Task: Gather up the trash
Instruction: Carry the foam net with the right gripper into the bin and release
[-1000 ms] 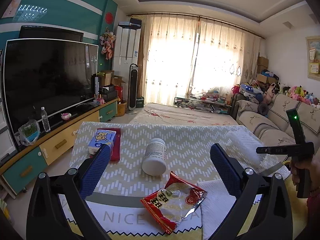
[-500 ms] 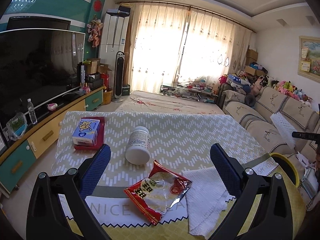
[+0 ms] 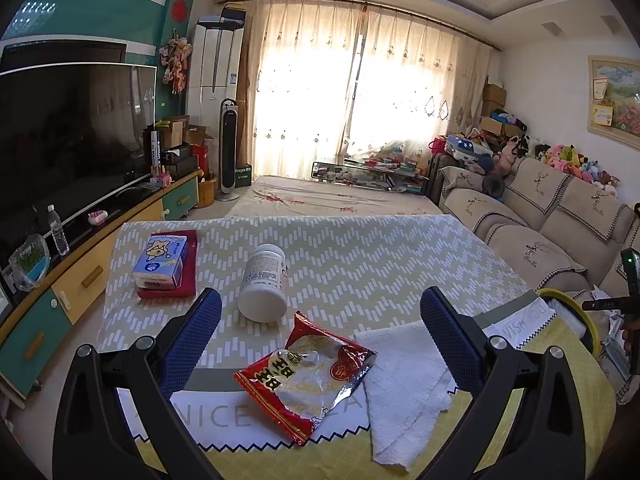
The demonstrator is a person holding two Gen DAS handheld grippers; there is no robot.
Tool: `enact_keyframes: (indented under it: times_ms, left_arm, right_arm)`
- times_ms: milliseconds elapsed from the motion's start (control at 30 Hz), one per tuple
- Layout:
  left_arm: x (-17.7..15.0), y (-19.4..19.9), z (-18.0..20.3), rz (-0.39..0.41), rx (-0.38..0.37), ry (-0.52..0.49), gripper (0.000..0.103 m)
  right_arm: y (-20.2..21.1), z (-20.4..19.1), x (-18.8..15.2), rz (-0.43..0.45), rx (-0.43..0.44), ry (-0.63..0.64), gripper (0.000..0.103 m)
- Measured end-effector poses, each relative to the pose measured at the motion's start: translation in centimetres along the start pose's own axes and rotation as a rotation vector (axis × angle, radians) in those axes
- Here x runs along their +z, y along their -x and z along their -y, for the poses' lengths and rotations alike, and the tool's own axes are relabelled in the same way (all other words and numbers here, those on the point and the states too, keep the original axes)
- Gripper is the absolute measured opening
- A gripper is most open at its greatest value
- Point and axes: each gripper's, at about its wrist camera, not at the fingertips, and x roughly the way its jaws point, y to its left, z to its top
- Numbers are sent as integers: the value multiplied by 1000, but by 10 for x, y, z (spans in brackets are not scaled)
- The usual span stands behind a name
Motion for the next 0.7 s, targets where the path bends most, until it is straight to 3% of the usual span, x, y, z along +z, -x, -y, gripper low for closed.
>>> enact_keyframes:
  times_ms: [100,333,533,700]
  left_arm:
    - [0,-2,1,-10,-11,-2,98]
    - [-7,-14,16,-75,-49,-78,98]
    - [-18,-36,25,-168,-59,-132,98]
    - [-23,-50,22,-213,-51,-127,98]
  right_arm:
    - [17,-6,4,57,36,-20,46]
    - [77,-89,33,260,292,85,56]
    - [74,-176,53,266,466,181,59]
    - [60,-229,50,275,509,213,59]
